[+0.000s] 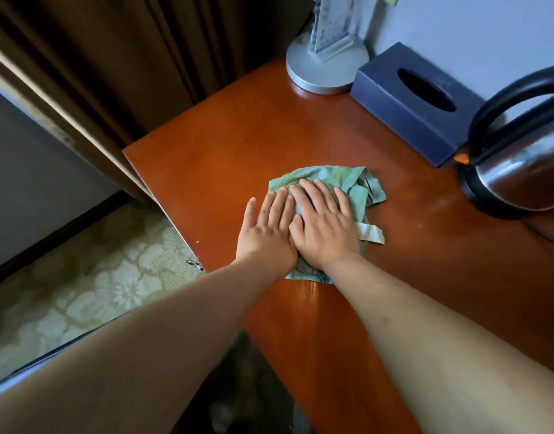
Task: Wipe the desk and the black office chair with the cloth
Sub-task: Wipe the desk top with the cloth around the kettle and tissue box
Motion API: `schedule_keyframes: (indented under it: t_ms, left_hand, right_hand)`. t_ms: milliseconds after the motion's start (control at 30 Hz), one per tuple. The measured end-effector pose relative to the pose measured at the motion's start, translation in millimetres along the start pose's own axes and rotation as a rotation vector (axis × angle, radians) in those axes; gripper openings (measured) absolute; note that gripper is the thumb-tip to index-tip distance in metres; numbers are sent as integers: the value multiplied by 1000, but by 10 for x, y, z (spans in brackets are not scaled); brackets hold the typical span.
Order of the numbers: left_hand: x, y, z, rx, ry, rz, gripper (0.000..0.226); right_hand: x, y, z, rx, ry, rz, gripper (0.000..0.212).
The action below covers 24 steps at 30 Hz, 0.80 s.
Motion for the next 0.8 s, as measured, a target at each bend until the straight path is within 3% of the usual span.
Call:
schedule_keyframes:
  t_ms: [533,800]
  left_hand:
    - [1105,529,-288,-81,147,2,68]
    - [1146,527,-316,-116,139,-13,67]
  right_hand:
    - [1430,-26,214,17,161,-13,60]
    - [1492,-37,183,-6,182,-42,59]
Point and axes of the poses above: each hand's wrist, its own x-axis towards the middle knuckle, its own y-axis out of the back of the hand, z = x × y, the point moved 8 cm from there along x, towards the middle knuckle, and after that the axes turned 2 degrees about -x, right-handed, at the moved point
